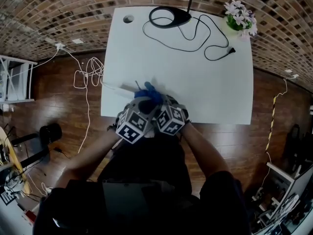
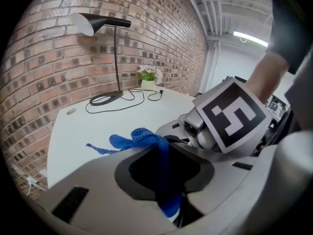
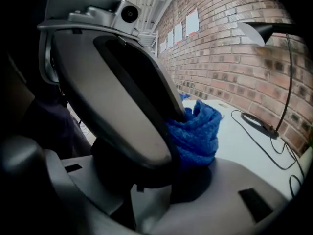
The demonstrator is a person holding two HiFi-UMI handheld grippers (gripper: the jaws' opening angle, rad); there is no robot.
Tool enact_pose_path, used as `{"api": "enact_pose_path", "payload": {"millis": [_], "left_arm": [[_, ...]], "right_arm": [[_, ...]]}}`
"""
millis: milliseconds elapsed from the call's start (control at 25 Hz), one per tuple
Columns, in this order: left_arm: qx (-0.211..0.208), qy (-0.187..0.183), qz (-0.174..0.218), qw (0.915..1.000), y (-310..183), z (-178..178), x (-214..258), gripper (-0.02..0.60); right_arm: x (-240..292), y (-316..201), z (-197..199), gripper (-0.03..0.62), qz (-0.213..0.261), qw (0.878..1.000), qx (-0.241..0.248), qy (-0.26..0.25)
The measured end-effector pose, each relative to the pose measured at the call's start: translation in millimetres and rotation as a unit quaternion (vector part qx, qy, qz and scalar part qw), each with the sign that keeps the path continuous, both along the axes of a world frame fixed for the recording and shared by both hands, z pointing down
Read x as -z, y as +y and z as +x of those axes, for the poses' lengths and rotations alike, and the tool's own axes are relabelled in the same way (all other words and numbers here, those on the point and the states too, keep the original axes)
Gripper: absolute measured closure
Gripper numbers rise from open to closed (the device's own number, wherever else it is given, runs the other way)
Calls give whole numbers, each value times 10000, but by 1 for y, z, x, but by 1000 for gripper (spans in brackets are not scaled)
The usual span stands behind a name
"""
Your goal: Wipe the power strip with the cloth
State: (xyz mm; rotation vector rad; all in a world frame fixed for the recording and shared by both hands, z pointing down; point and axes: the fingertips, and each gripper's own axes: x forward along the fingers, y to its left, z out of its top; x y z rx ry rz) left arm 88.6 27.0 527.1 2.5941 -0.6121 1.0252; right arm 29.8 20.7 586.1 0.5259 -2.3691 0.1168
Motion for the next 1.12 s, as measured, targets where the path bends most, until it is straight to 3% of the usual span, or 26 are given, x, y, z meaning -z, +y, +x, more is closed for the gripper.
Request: {"api": "enact_pose_path", "payload": {"millis": [120, 400, 760, 1120], "left_arm": [[-70, 178, -257, 9995, 3, 5, 5, 503], [-90, 62, -463, 9989, 6, 11, 4, 508], [-62, -463, -281, 9985, 9, 9, -2, 506], [172, -366, -136, 9991, 6, 5, -1, 505]], "right_arm": [[1, 0, 0, 444, 75, 10000, 0, 0], [-1, 0, 1, 444, 115, 9999, 25, -2], [-9, -3, 6, 444, 521, 9986, -9, 12], [-2, -2, 1, 442, 513, 9987, 1, -60]]}}
